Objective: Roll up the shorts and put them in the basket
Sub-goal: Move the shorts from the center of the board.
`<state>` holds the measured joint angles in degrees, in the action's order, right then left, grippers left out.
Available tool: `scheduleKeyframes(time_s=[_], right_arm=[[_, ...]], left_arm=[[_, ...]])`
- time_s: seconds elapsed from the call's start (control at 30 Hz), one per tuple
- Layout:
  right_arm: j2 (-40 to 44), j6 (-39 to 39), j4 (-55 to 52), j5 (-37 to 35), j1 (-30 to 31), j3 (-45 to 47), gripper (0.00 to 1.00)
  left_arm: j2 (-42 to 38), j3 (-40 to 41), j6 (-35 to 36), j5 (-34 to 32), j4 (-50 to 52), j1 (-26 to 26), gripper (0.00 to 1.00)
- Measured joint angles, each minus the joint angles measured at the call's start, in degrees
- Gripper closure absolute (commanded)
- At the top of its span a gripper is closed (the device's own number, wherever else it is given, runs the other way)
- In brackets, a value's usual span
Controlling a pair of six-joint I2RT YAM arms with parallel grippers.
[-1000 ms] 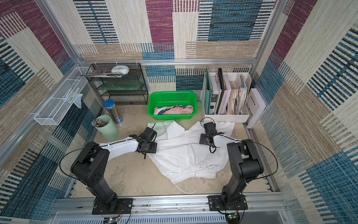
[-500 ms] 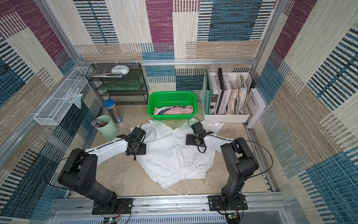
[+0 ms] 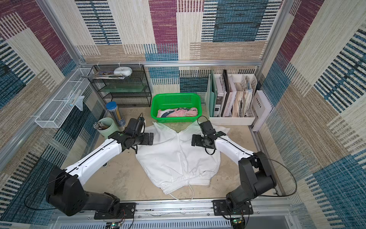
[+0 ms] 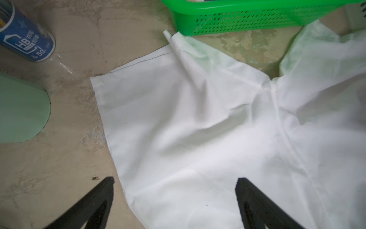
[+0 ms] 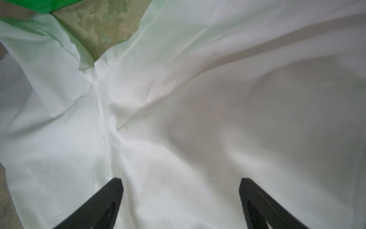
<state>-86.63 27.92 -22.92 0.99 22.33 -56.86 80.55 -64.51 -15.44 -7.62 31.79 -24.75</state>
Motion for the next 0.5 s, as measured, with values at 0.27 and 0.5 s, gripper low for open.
scheduleKeyframes(time_s=[0.27, 0.5], right_arm=[[3.37, -2.58, -3.17, -1.73, -5.4, 1.92, 0.1], [4.63, -1.05, -5.4, 2.32, -3.67, 10.49, 0.12]], left_arm=[[0.02, 1.33, -5.57, 5.05, 4.44, -4.87, 0.32], [-0.17, 11.02, -13.05, 7.61, 5.42, -8.7, 0.34]])
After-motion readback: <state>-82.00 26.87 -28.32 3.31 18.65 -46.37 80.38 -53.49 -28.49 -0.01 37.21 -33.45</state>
